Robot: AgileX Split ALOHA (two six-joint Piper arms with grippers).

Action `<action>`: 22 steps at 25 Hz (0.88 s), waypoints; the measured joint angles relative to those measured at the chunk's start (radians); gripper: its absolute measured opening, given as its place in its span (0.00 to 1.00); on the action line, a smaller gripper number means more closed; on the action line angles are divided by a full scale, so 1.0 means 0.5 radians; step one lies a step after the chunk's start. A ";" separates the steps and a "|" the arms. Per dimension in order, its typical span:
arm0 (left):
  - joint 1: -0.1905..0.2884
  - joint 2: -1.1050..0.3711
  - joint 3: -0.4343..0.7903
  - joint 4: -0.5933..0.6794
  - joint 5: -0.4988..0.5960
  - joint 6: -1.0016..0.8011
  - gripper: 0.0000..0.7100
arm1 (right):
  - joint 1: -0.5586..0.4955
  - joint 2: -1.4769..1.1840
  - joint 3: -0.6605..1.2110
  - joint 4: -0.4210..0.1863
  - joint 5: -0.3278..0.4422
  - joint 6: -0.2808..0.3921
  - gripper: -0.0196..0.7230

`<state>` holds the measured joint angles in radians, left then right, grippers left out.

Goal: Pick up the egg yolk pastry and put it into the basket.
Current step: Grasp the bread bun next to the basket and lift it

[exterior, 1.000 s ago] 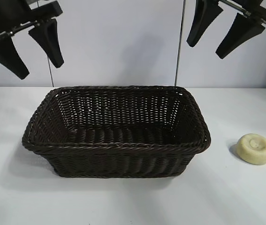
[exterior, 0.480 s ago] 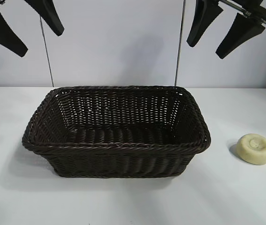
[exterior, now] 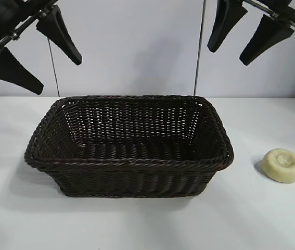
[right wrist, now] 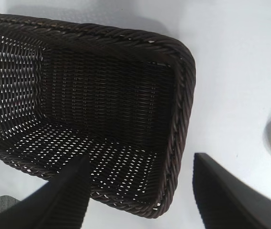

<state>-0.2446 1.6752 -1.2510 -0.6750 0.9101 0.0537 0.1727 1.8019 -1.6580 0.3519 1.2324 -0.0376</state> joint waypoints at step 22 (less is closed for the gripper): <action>-0.107 0.138 0.011 -0.013 -0.092 0.025 0.75 | 0.000 0.000 0.000 0.000 0.000 0.000 0.64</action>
<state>-0.2981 1.7442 -1.2454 -0.6816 0.8639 0.0661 0.1727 1.8019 -1.6580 0.3519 1.2324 -0.0376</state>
